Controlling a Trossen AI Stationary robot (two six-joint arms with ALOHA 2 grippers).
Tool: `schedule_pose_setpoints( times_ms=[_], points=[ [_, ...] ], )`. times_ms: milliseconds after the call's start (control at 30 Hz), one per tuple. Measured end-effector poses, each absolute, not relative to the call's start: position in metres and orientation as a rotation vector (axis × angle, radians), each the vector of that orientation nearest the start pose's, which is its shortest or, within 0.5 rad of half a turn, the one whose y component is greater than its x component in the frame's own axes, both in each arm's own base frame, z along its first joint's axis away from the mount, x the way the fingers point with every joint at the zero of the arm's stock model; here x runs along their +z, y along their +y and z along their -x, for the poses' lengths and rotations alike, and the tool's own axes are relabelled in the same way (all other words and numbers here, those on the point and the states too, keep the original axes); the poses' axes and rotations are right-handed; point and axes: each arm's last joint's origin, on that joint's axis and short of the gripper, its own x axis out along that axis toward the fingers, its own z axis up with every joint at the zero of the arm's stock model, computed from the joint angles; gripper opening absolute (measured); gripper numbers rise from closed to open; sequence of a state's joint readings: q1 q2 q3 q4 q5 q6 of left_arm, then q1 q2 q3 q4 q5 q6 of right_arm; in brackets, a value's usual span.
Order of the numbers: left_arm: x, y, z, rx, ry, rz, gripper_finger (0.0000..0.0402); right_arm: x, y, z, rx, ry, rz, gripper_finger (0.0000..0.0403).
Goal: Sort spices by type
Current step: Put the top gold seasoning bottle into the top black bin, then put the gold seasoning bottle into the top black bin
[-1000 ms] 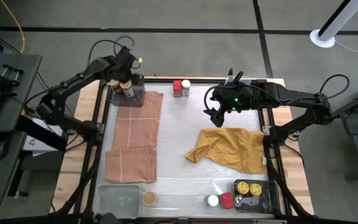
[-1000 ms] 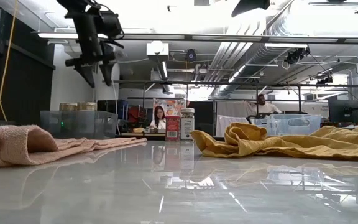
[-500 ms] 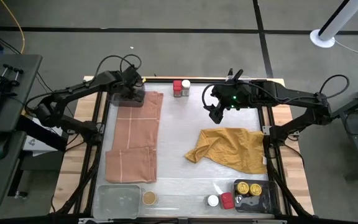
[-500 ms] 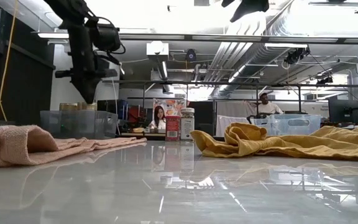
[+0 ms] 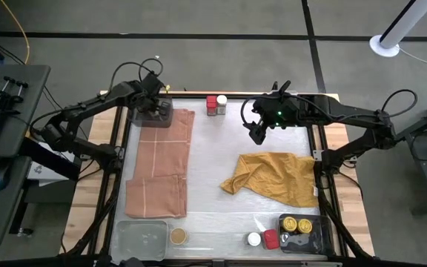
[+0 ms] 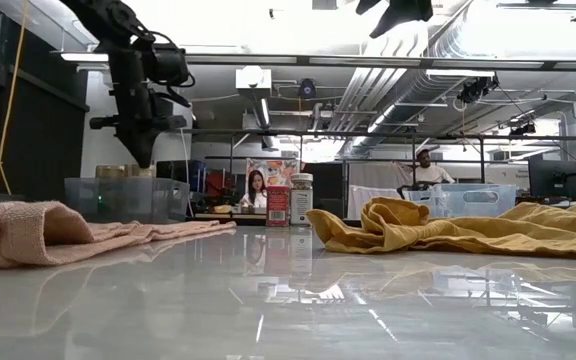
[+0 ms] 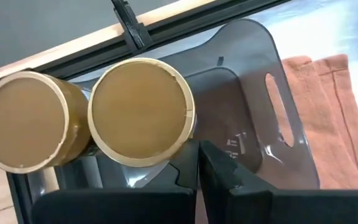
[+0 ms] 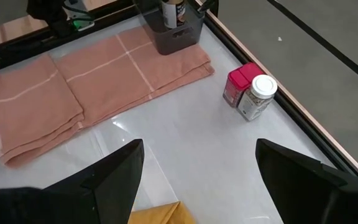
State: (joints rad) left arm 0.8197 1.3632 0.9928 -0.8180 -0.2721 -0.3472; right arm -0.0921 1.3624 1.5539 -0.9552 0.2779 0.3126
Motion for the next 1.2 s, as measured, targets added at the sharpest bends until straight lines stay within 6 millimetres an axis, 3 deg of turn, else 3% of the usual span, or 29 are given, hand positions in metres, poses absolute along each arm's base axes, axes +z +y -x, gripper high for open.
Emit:
schedule_pose_setpoints(
  times_ms=[533,800,1000,1200],
  points=[
    [0.242,0.196,-0.162,1.178,1.037,0.544,0.0,0.401,-0.032,-0.262,-0.467,0.702,-0.225,0.0305],
    [0.246,0.187,-0.166,1.083,1.012,0.584,0.0,0.401,-0.032,-0.262,-0.467,0.702,-0.226,0.0305],
    [0.264,0.166,-0.173,0.868,0.909,0.624,0.0,0.401,-0.032,-0.262,-0.466,0.701,-0.224,0.0305],
    [0.299,0.114,-0.191,0.479,0.724,0.521,0.0,0.403,-0.031,-0.264,-0.452,0.671,-0.295,0.0305]
  ],
)
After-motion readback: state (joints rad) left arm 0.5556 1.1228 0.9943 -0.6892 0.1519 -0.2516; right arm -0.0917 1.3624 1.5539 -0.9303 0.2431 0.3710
